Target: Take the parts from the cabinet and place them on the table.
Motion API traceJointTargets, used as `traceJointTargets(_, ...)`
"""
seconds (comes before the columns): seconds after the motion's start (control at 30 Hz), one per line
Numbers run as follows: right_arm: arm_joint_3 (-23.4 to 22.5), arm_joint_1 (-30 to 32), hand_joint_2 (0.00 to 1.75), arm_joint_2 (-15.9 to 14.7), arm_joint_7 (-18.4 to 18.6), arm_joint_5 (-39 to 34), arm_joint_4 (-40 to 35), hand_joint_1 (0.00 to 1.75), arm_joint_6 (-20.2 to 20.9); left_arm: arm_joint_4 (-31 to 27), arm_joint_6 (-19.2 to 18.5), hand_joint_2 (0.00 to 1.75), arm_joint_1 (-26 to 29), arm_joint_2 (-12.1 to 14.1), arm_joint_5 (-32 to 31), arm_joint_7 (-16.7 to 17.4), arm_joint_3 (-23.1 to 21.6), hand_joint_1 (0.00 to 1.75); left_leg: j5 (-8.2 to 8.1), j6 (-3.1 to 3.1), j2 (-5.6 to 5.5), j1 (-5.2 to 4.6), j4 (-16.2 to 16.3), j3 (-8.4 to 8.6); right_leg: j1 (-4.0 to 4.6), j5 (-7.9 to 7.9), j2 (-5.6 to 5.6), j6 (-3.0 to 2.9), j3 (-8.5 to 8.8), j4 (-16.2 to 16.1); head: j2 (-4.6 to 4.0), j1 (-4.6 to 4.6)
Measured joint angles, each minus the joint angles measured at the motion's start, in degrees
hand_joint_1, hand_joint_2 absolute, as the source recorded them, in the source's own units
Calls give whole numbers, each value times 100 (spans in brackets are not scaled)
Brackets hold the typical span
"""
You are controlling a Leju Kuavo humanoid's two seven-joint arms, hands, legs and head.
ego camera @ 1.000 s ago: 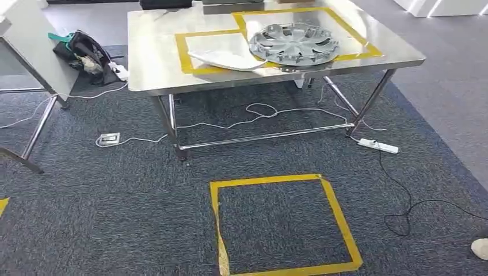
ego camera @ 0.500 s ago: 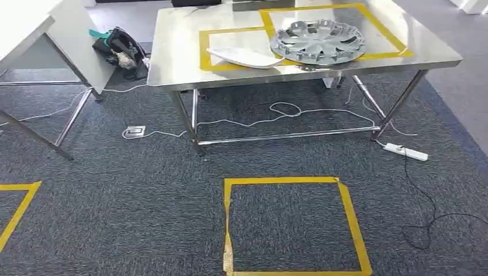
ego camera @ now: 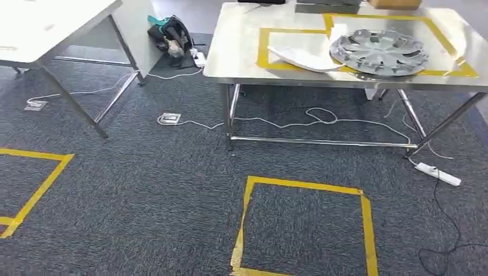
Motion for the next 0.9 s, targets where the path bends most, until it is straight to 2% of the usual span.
traceJointTargets(0.03, 0, 8, 0, -2, 0, -11, 0, 0, 20, 0, 0, 0, -13, -4, -5, 9, -15, 0, 10, 7, -70, -2, 2, -19, 1, -201, 34, 6, -207, 473, 0, 0)
traceJointTargets(0.07, 0, 22, 0, -2, 0, -20, 0, 0, 29, 0, -4, 0, -10, -9, -9, 24, -40, 0, 20, 9, -153, -5, 3, -24, 8, -300, 43, 3, -355, 809, 0, -2)
traceJointTargets(0.1, 0, 31, 0, -2, 0, -28, 0, 0, 39, 0, -7, 0, 2, -15, -13, 31, -52, 0, 26, 4, -223, -4, 5, -24, 9, -254, 49, 0, -373, 853, 0, -4)
traceJointTargets(0.13, 0, 31, 0, -7, 0, -35, 0, 0, 57, 0, -13, 0, 15, -15, -18, 33, -55, 0, 34, -4, -305, -1, 9, -22, 6, -69, 50, -7, -259, 625, 0, 0)
traceJointTargets(0.17, 0, 27, 0, -20, -4, -35, 0, 0, 68, 0, -15, 0, 15, -17, -20, 35, -59, 0, 43, -18, -392, 7, 13, -18, -5, 204, 68, -14, -25, 150, 0, -5)
traceJointTargets(0.2, 0, 25, 0, -24, -9, -35, 0, 0, 72, 0, -15, 0, 7, -17, -26, 35, -66, 0, 49, -32, -479, 19, 19, -18, -27, 483, 170, -15, 266, -441, 0, 0)
traceJointTargets(0.23, 0, 24, 0, -35, -13, -39, 0, 0, 74, 0, -17, 0, -2, -15, -31, 35, -72, 0, 51, -63, -544, 21, 32, -27, -71, 545, 467, 2, 474, -880, 0, 2)
traceJointTargets(0.27, 0, 35, 0, -35, -15, -50, 9, 0, 90, 0, -17, 0, -20, -9, -46, 35, -74, 0, 53, -103, -607, -12, 82, -79, -109, 471, 735, 9, 526, -1017, 0, -2)
traceJointTargets(0.37, 2, 21, 0, -35, -44, -50, 7, 0, 96, 0, -33, 0, -2, -9, -53, 35, -81, 0, 142, -224, -814, 55, 60, -173, -57, 484, 541, -86, 526, -946, 0, -18)
traceJointTargets(0.4, 0, 32, 0, -39, -41, -59, 7, 0, 94, 2, -31, 0, 11, 0, -53, 35, -83, 0, 148, -250, -886, 52, 65, -201, -92, 514, 443, -133, 537, -985, 0, -18)
traceJointTargets(0.43, 0, 25, 0, -55, -52, -57, 7, 0, 88, 4, -33, 0, 19, 7, -50, 35, -83, 0, 64, -269, -522, 20, 144, -228, -90, 534, 355, -169, 543, -1005, 0, -27)
traceJointTargets(0.47, 0, 26, 0, -55, -70, -57, 7, 0, 81, 7, -35, 0, 14, 4, -48, 39, -85, 0, -128, -295, -268, 14, 401, -349, -84, 537, 284, -210, 538, -1010, 0, -107)
traceJointTargets(0.5, 0, 34, 0, -55, -81, -59, 7, 0, 81, 7, -42, 0, -4, 2, -48, 39, -85, 0, -363, -322, -153, 21, 823, -549, -72, 536, 197, -216, 528, -1009, 0, -120)
traceJointTargets(0.53, 0, 47, 0, -57, -85, -65, 7, 0, 81, 4, -52, 0, -24, -4, -48, 39, -85, 0, -591, -339, -104, 29, 1326, -783, -63, 533, 86, -222, 524, -1009, 0, -118)
traceJointTargets(0.57, 0, 56, 0, -57, -92, -66, 7, 0, 81, 7, -55, 0, -27, -9, -48, 39, -85, 0, -736, -349, -95, 37, 1740, -971, -57, 529, -20, -228, 518, -1009, 0, -118)
traceJointTargets(0.6, 0, 57, 0, -59, -98, -68, 7, 0, 81, 6, -57, 0, -20, -9, -46, 39, -85, 0, -735, -352, -93, 41, 1887, -1028, -54, 527, -108, -230, 518, -1008, 0, -118)
traceJointTargets(0.63, 0, 54, 0, -59, -105, -68, 7, 0, 81, 7, -59, 0, -4, -9, -42, 39, -88, 0, -597, -344, -91, 41, 1756, -941, -53, 526, -181, -230, 521, -1008, 0, -120)
traceJointTargets(0.67, 0, 46, 0, -59, -116, -68, 7, 0, 83, 7, -59, 0, 7, -9, -35, 39, -88, 0, -387, -329, -76, 39, 1414, -754, -51, 524, -248, -226, 526, -1008, 0, -120)
traceJointTargets(0.7, 0, 39, 0, -59, -118, -74, 7, 0, 83, 7, -61, 0, 8, -2, -35, 39, -88, 0, -141, -302, -7, 33, 892, -461, -50, 521, -315, -222, 539, -1008, 0, -120)
traceJointTargets(0.73, 0, 31, 0, -59, -125, -83, 7, 0, 83, 7, -61, 0, 1, 2, -35, 39, -88, 0, 31, -266, 204, 10, 412, -181, -45, 510, -367, -205, 555, -1008, 0, -120)
traceJointTargets(0.77, 0, 35, 0, -61, -127, -85, 7, 0, 85, 7, -68, 0, -26, 2, -37, 42, -88, 0, -22, -265, 469, -51, 115, -41, 9, 483, -426, -166, 555, -990, 0, -134)
traceJointTargets(0.8, 0, 34, 0, -61, -127, -87, 7, 0, 88, 7, -68, 0, -49, 2, -37, 46, -88, 0, -31, -210, 402, -43, 74, -48, 23, 473, -486, -140, 542, -980, 0, -140)
traceJointTargets(0.87, 0, 20, 0, -61, -127, -98, 7, 0, 94, 7, -68, 0, -33, 7, -37, 46, -90, 0, -27, -170, 281, -60, 80, -90, 22, 478, -612, -102, 572, -1013, 0, -123)
traceJointTargets(0.9, -2, 8, 0, -61, -127, -103, 7, 0, 96, 7, -70, 0, -15, 7, -35, 46, -90, 0, -7, -131, 219, -57, 57, -92, 22, 474, -670, -71, 599, -1022, 0, -123)
